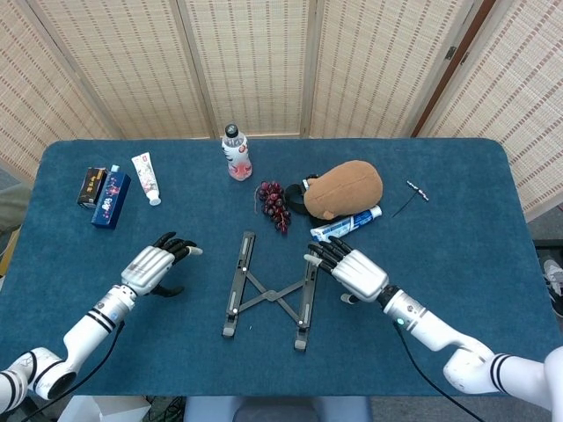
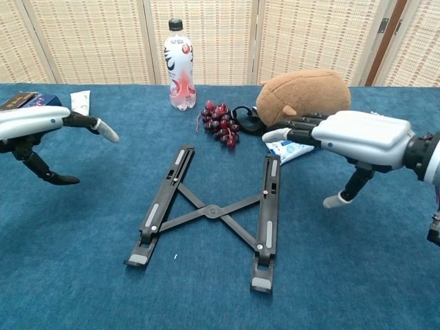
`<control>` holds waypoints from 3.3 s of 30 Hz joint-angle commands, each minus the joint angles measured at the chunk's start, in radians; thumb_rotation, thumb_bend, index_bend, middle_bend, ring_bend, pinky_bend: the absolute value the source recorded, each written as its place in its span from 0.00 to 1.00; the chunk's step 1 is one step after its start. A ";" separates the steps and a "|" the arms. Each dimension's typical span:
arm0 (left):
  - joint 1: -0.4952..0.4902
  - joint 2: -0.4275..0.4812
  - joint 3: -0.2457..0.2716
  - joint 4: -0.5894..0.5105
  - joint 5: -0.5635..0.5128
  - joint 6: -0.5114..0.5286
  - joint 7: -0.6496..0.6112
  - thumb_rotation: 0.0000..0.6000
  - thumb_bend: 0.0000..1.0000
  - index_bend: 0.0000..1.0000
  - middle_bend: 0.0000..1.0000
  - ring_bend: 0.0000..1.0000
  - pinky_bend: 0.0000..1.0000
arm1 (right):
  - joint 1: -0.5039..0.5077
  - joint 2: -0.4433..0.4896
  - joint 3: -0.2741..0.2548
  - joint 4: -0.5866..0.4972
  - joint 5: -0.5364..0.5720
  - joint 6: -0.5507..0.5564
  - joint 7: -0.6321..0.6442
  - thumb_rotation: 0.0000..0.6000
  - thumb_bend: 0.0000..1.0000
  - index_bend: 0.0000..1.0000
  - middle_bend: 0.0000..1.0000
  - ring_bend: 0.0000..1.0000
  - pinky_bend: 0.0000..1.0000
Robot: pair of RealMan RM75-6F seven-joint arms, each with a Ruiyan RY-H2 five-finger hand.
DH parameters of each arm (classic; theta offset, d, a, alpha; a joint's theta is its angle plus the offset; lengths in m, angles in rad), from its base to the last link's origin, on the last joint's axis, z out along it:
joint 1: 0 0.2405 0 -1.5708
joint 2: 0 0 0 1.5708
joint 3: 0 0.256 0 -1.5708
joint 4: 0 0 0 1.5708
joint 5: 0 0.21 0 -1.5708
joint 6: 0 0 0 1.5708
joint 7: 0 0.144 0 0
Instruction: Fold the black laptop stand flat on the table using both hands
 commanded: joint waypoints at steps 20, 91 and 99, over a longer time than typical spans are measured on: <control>-0.099 -0.216 -0.074 0.169 -0.138 -0.146 -0.017 1.00 0.22 0.20 0.17 0.15 0.00 | -0.055 -0.217 -0.004 0.149 -0.034 0.157 -0.108 1.00 0.00 0.00 0.00 0.00 0.00; -0.197 -0.420 -0.151 0.345 -0.237 -0.257 -0.037 1.00 0.22 0.19 0.17 0.15 0.00 | -0.027 -0.490 0.007 0.505 -0.083 0.288 -0.060 1.00 0.00 0.00 0.00 0.00 0.00; -0.199 -0.408 -0.142 0.313 -0.231 -0.267 -0.034 1.00 0.22 0.19 0.16 0.15 0.00 | -0.009 -0.538 0.013 0.562 -0.081 0.300 -0.042 1.00 0.00 0.00 0.00 0.00 0.00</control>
